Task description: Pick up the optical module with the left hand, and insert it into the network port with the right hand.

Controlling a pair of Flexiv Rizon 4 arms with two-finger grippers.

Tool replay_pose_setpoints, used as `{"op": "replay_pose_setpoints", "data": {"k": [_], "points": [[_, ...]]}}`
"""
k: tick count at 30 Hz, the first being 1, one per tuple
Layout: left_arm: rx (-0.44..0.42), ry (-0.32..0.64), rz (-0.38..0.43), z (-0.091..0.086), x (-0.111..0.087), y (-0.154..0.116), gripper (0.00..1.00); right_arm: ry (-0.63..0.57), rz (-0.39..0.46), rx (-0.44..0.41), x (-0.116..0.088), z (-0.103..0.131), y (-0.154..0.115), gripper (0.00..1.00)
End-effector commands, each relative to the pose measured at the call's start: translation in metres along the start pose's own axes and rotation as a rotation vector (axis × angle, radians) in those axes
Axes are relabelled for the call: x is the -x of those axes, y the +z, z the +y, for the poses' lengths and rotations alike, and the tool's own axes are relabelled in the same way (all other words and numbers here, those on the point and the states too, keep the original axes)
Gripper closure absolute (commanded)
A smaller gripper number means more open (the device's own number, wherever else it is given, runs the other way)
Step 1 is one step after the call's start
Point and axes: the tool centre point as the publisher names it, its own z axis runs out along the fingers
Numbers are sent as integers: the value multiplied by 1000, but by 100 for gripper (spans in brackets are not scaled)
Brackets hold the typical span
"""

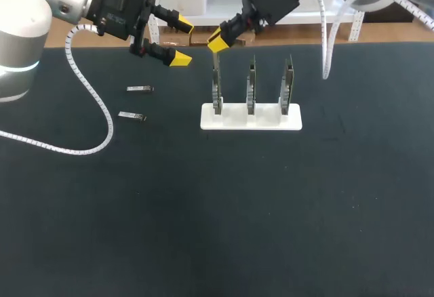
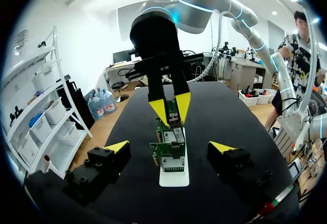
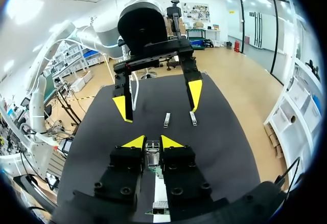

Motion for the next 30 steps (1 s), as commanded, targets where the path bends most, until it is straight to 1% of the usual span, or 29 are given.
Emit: {"op": "replay_pose_setpoints", "data": {"k": [1, 12, 23, 30], "points": [[-5, -2, 6, 2, 1, 0, 0, 3, -3, -7, -1, 3, 0, 100], [-5, -2, 6, 2, 1, 0, 0, 12, -25, -1, -4, 3, 0, 100], [-5, -2, 6, 2, 1, 0, 0, -1, -36, -9, 4, 0, -7, 100], [-5, -2, 6, 2, 1, 0, 0, 10, -33, -2, 0, -2, -3, 100]]}}
